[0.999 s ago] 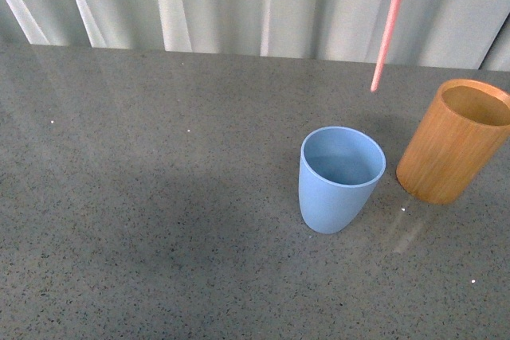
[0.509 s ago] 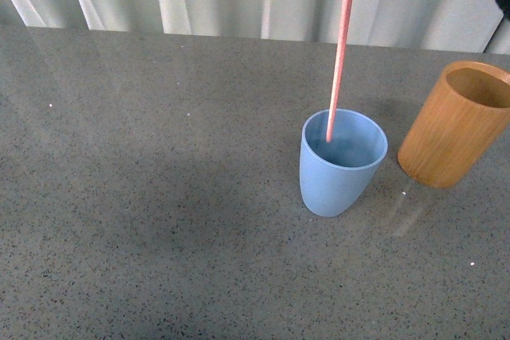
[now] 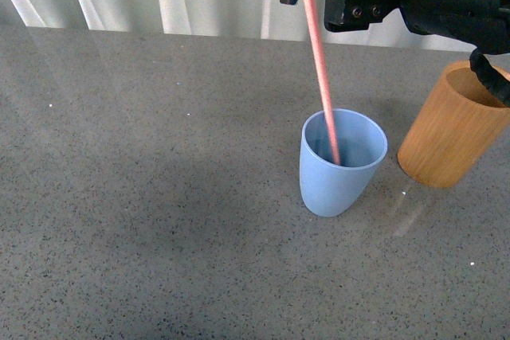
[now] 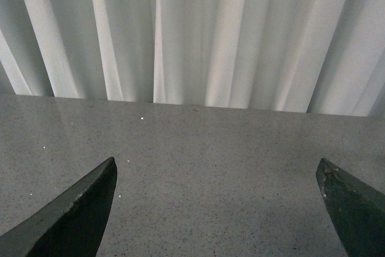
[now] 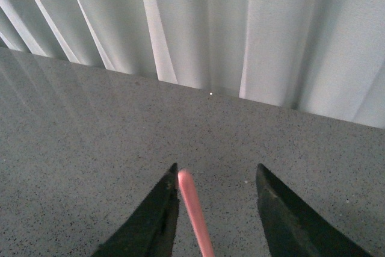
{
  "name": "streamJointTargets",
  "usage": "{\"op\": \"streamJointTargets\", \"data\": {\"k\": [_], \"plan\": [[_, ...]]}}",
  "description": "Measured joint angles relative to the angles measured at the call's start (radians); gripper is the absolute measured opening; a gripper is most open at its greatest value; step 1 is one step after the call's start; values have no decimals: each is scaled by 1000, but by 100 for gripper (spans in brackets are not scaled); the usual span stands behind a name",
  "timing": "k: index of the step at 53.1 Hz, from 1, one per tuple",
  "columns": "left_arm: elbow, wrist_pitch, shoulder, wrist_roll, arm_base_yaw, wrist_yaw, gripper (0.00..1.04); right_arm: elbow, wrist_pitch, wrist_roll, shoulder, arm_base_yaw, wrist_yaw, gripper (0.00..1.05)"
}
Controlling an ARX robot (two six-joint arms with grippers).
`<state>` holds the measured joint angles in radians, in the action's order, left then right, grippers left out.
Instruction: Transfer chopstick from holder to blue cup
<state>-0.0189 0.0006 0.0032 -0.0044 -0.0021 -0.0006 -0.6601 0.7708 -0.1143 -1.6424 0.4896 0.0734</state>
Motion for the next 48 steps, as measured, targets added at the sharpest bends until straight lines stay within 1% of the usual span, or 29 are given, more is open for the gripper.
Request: {"op": "streamJointTargets", "data": {"k": [4,8,10,13,15,20,26,31,32,35,40,44,48], "plan": [[0,0,0,0,0,0,98,3,-7,-5,10,-2,0,52],[0,0,0,0,0,0,98,4,-11,-7,29,-6,0,70],[0,0,0,0,0,0,98,4,-14,-9,39,-10,0,77],[0,0,0,0,0,0,98,4,-29,-11,61,-19,4,91],[0,0,0,0,0,0,98,4,-37,-11,76,-26,10,97],[0,0,0,0,0,0,98,7,-64,-1,129,-56,40,94],[0,0,0,0,0,0,98,24,-127,13,217,-123,117,95],[0,0,0,0,0,0,98,65,-194,32,322,-219,184,95],[0,0,0,0,0,0,98,71,-202,32,335,-232,190,95],[0,0,0,0,0,0,98,109,-261,38,423,-305,216,95],[0,0,0,0,0,0,98,151,-321,40,526,-378,248,95],[0,0,0,0,0,2,98,152,-320,41,550,-388,239,95],[0,0,0,0,0,1,98,204,-188,74,550,-409,80,84]]}}
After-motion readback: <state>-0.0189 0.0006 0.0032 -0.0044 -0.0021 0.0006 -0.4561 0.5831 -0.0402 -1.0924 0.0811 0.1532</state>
